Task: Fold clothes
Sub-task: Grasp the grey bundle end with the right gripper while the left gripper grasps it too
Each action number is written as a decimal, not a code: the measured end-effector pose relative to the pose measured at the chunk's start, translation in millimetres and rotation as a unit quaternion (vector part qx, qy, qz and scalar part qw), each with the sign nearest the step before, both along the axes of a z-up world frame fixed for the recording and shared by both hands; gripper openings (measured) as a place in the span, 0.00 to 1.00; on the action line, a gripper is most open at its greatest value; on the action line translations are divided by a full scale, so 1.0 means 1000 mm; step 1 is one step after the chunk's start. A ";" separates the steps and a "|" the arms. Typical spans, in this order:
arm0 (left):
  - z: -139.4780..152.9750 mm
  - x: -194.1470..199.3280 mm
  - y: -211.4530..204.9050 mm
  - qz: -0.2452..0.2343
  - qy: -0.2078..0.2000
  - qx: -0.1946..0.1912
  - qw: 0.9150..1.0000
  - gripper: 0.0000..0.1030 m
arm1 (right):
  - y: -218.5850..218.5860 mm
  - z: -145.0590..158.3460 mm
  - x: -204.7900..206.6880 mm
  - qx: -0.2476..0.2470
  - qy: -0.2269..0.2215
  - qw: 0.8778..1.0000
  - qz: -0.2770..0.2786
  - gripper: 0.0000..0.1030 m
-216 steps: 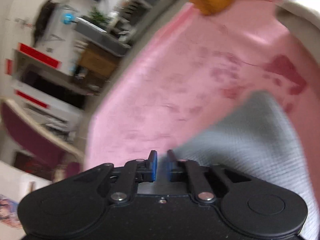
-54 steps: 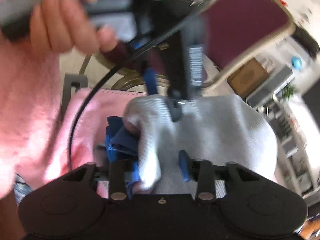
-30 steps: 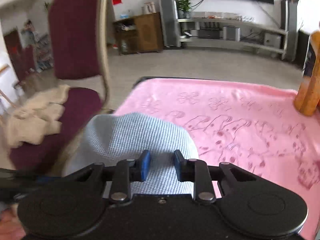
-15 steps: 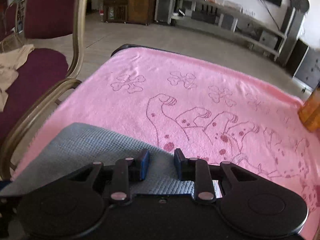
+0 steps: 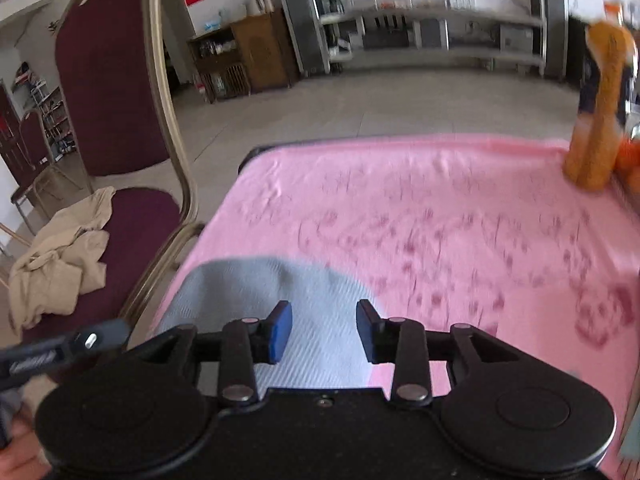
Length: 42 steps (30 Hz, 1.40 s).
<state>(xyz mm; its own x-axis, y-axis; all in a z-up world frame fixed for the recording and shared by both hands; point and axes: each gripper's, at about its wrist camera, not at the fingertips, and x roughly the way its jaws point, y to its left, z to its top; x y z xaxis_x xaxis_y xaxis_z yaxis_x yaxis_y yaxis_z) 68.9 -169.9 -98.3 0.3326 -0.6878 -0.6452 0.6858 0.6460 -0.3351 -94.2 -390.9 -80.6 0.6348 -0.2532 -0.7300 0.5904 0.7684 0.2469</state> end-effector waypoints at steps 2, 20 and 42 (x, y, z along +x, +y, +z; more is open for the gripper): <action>-0.003 0.003 -0.020 -0.012 -0.005 0.014 1.000 0.29 | -0.004 -0.004 0.004 0.038 0.005 0.999 -0.005 0.34; -0.045 0.030 -0.053 0.009 0.072 0.093 0.993 0.43 | -0.008 -0.051 0.040 -0.003 0.082 0.997 0.007 0.57; -0.046 -0.037 0.021 0.026 0.085 0.128 0.988 0.34 | 0.062 -0.048 -0.032 0.005 0.094 0.992 0.084 0.12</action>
<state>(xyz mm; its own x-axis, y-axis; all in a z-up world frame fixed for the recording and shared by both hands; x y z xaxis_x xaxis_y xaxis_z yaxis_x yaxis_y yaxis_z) 31.8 -149.2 -144.7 0.2358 -0.4797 -0.8451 0.5968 0.7579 -0.2636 -125.8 -328.5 -129.1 0.5202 -0.1475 -0.8412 0.4899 0.8584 0.1524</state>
